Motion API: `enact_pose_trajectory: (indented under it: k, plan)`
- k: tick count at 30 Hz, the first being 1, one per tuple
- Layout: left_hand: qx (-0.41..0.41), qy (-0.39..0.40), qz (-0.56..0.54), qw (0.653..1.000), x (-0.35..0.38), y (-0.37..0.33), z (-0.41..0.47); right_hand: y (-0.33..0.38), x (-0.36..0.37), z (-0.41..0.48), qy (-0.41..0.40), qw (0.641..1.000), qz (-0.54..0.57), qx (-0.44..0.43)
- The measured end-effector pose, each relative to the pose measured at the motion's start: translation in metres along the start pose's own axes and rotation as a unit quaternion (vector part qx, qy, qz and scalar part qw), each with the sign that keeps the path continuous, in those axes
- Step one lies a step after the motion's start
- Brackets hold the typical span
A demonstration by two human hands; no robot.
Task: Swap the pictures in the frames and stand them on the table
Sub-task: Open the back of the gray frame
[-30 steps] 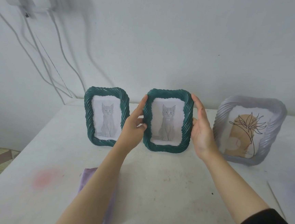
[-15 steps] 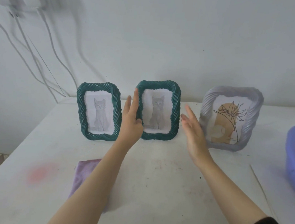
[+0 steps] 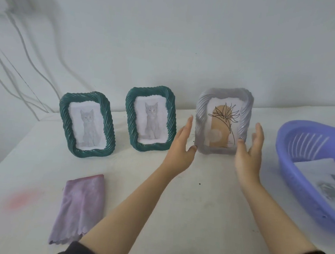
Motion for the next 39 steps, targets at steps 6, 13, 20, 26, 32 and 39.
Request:
enact_pose_trajectory:
  k: [6, 13, 20, 26, 32, 39]
  plan:
    - [-0.055, -0.038, -0.048, 0.997, 0.000, -0.001, 0.002, -0.003, -0.007, 0.008, 0.057, 0.994, 0.086, 0.043]
    - [-0.073, -0.050, -0.134, 0.987, -0.021, 0.007, -0.033, 0.020, -0.016, -0.018, 0.136, 0.963, 0.228, 0.053]
    - [-0.100, -0.121, -0.165, 0.974, -0.038, -0.017, -0.061, 0.060, -0.028, -0.058, 0.113, 0.967, 0.224, -0.038]
    - [-0.112, -0.173, -0.154, 0.966, -0.054, -0.053, -0.066, 0.082, -0.004, -0.106, 0.149, 0.962, -0.017, -0.229]
    - [-0.141, -0.170, -0.104, 0.970, -0.063, -0.026, -0.073, 0.081, 0.015, -0.137, 0.234, 0.927, -0.084, -0.280]
    - [-0.153, -0.132, -0.066, 0.977, -0.079, 0.011, -0.085, 0.066, -0.010, -0.124, 0.192, 0.972, 0.027, -0.131]
Point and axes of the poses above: each hand's wrist, its own z-axis towards the middle knuckle, its own x-axis out of the palm, y = z × x, the point moved 9 cm from there along z, towards the middle knuckle, and after that the axes turned 10 degrees about -z, right-handed, at the moved point
